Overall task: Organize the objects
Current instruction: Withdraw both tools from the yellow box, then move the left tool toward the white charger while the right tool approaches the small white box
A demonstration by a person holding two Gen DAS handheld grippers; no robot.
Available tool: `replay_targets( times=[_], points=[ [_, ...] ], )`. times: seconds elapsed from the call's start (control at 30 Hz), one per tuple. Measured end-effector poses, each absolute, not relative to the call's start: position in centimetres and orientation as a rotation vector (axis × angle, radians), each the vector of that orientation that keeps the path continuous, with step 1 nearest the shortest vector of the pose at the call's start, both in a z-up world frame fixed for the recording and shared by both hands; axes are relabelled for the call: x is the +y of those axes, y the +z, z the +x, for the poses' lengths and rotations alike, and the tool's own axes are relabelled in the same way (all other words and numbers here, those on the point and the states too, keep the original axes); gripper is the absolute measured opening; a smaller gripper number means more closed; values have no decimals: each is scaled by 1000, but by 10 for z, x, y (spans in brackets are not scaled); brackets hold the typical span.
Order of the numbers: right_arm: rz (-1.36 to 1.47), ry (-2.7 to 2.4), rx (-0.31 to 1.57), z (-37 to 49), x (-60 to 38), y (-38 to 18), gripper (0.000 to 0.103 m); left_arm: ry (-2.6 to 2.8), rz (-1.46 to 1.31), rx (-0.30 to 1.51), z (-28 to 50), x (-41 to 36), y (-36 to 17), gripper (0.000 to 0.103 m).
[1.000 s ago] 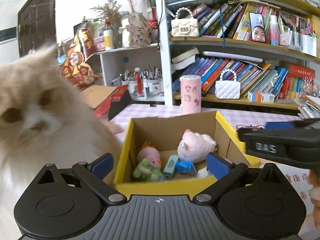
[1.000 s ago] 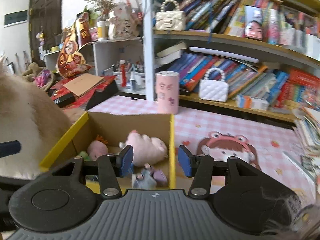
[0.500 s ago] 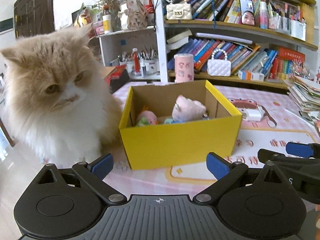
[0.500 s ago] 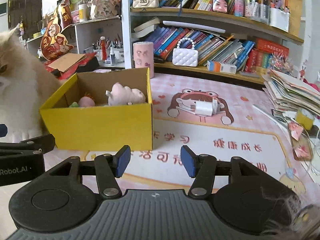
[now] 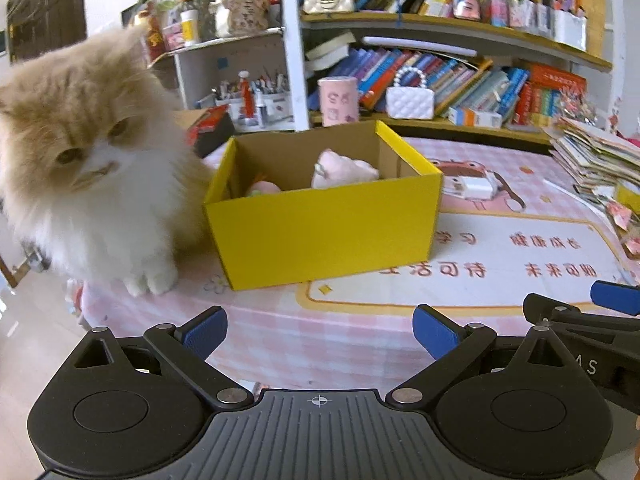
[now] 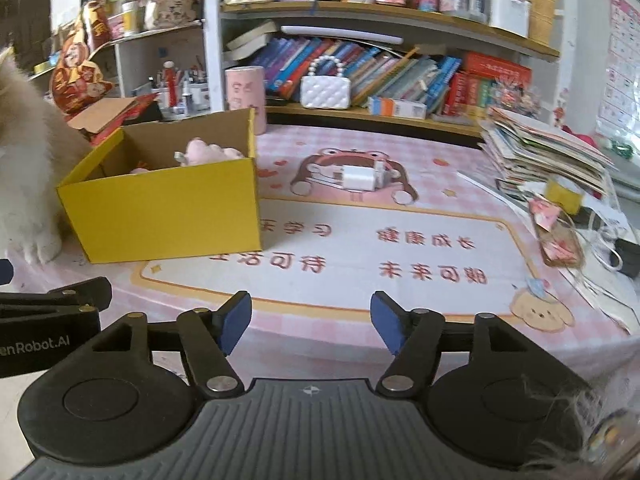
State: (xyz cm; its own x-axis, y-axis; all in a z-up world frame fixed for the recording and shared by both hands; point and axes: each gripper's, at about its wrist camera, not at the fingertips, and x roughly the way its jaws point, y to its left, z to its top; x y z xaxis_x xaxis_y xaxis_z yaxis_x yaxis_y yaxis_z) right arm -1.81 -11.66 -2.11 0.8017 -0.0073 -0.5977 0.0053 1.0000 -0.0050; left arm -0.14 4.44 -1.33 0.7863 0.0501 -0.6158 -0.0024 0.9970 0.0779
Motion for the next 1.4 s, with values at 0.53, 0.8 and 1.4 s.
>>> replay_targets(
  times=[0.53,0.8,1.4],
  points=[
    [23,-122,664,-31,-152,-25,77,-87,102,683,1,9,-19,100],
    [43,-170,679,-25,-179,-29,78,-133,117,704,14,-19,-24,100],
    [86,-229,745,21,-252,-41,84,-186,154,764,63,-88,-38,100]
  ],
)
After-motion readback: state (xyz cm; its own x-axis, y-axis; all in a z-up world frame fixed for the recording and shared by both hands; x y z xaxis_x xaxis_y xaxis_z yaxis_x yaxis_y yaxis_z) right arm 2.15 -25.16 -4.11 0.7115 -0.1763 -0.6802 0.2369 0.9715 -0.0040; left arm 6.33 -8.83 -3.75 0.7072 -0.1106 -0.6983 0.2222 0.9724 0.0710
